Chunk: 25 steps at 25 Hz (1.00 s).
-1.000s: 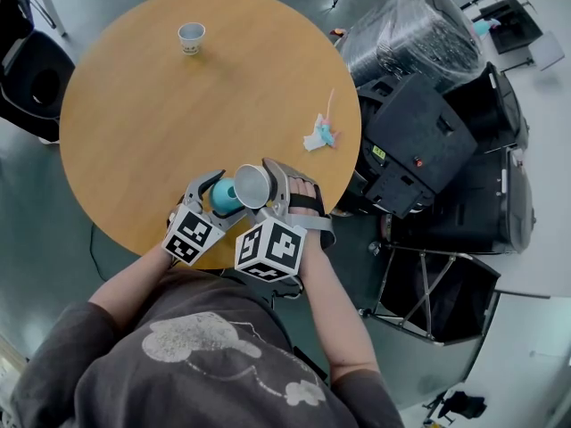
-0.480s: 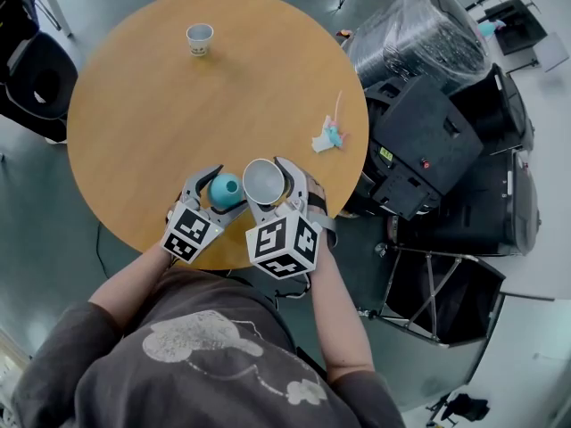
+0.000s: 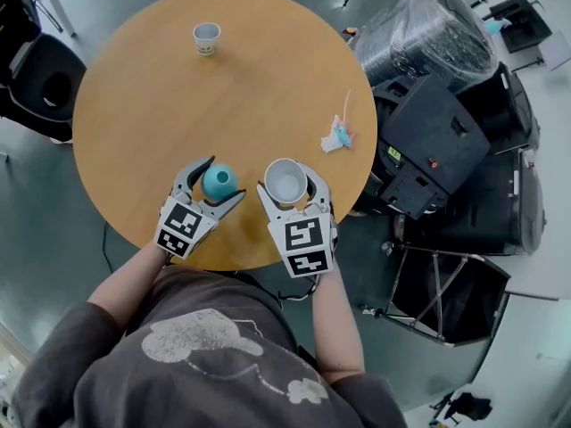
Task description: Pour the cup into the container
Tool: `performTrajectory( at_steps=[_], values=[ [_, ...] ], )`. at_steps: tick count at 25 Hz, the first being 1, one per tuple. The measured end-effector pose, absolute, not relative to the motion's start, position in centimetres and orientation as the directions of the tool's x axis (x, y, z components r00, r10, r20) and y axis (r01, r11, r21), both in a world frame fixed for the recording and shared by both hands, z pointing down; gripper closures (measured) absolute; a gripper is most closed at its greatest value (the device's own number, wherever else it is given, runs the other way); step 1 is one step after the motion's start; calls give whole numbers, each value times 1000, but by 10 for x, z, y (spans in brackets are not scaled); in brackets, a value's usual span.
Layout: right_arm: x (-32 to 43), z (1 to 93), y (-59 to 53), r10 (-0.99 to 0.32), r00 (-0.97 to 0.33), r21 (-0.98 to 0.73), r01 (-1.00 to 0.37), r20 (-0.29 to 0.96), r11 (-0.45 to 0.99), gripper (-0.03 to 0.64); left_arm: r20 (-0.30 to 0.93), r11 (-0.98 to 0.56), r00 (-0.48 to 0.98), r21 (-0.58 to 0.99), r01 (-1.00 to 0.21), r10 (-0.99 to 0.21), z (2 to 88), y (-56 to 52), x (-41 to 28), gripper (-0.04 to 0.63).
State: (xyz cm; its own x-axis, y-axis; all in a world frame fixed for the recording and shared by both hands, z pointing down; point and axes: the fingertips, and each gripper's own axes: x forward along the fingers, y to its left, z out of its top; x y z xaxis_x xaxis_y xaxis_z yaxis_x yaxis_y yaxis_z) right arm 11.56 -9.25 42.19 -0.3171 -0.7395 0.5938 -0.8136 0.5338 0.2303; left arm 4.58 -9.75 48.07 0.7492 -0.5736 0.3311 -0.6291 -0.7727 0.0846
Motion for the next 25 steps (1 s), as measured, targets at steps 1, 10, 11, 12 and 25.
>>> performTrajectory(
  at_steps=[1,10,11,12,25],
  values=[
    [115,425,-93,-741,-319,216,-822,591,526,316,332,-771,747,82,-632,-576,481,-100,43,198],
    [112,454,-106,-809,-319,36,-922,494,385,316,326,-753,735,96,-651,-594,492,-119,16,198],
    [112,457,-108,-822,-311,25,-930,478,366,316,325,-755,736,90,-649,-594,494,-122,14,198],
    [113,460,-111,-834,-301,22,-936,462,351,316,323,-760,738,78,-645,-593,496,-124,13,198],
    [107,522,-122,-846,-274,29,-946,458,322,316,340,-775,750,85,-626,-568,530,-141,14,198]
  ],
)
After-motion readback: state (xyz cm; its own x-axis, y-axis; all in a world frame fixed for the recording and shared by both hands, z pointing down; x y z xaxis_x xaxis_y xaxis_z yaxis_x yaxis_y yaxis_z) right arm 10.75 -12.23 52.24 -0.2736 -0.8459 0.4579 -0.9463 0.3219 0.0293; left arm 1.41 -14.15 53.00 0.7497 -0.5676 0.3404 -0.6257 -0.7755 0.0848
